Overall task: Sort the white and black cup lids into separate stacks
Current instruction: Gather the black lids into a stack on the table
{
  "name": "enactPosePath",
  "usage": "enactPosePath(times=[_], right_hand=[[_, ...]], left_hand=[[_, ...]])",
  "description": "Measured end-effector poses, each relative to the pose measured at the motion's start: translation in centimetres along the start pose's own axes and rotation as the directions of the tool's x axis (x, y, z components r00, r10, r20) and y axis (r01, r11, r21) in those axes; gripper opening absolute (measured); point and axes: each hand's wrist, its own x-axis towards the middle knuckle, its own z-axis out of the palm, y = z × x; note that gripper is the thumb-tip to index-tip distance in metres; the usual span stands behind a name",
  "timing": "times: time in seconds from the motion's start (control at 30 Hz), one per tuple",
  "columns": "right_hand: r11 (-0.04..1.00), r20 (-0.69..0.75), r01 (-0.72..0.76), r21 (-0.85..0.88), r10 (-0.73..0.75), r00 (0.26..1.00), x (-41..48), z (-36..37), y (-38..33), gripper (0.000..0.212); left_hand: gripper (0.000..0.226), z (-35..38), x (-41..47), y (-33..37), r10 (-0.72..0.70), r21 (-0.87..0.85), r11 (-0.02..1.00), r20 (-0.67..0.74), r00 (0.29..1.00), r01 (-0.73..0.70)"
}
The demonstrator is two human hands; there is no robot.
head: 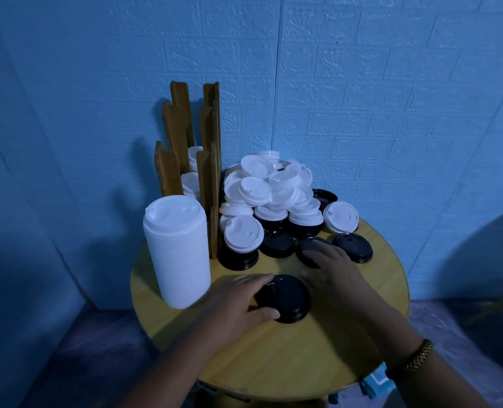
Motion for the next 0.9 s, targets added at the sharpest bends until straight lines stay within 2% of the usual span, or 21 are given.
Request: enactPosePath(times=[0.03, 0.1, 0.37, 0.57, 0.73, 0.83, 0.9], right_hand=[[0.997, 0.038, -0.03, -0.067, 0.033, 0.999, 0.2, 0.2, 0.3, 0.058], [0.996, 0.084, -0.025, -0.08, 0.031, 0.996, -0.1, 0.4, 0.5, 0.056], [0.996, -0.015, -0.045, -0.074, 0.044, 0.999, -1.9, -0.1, 1.4, 0.055], [0.991, 0.017, -0.096, 0.091, 0.095, 0.995, -2.4, -0.4, 1.7, 0.039], [0.929, -0.139, -0.053, 0.365, 0.111, 0.984, -3.0, -1.1, 0.8, 0.041], [0.842, -0.04, 0.02, 0.54, 0.002, 0.999, -3.2, -1.4, -0.5, 0.049], [0.844, 0.058, 0.055, 0.534, -0.101, 0.993, -3.2, -1.1, -1.3, 0.051]], left_hand=[[0.071, 0.0, -0.1, -0.1, -0.001, 0.003, 1.0, 0.0, 1.0, 0.001], [0.071, 0.1, -0.3, -0.3, -0.019, -0.005, 1.0, -0.005, 1.0, 0.019], [0.081, 0.3, -0.6, 0.2, -0.049, 0.021, 0.999, -0.012, 0.999, 0.049], [0.078, 0.3, -0.7, 0.5, -0.038, 0.04, 0.998, -0.034, 0.999, 0.039], [0.096, 0.3, -0.5, 0.5, -0.08, -0.004, 0.997, -0.022, 0.997, 0.08], [0.102, 0.3, -0.6, 0.5, -0.096, -0.017, 0.995, -0.023, 0.995, 0.096], [0.102, 0.2, -0.7, 0.6, -0.09, -0.016, 0.996, -0.021, 0.996, 0.09]])
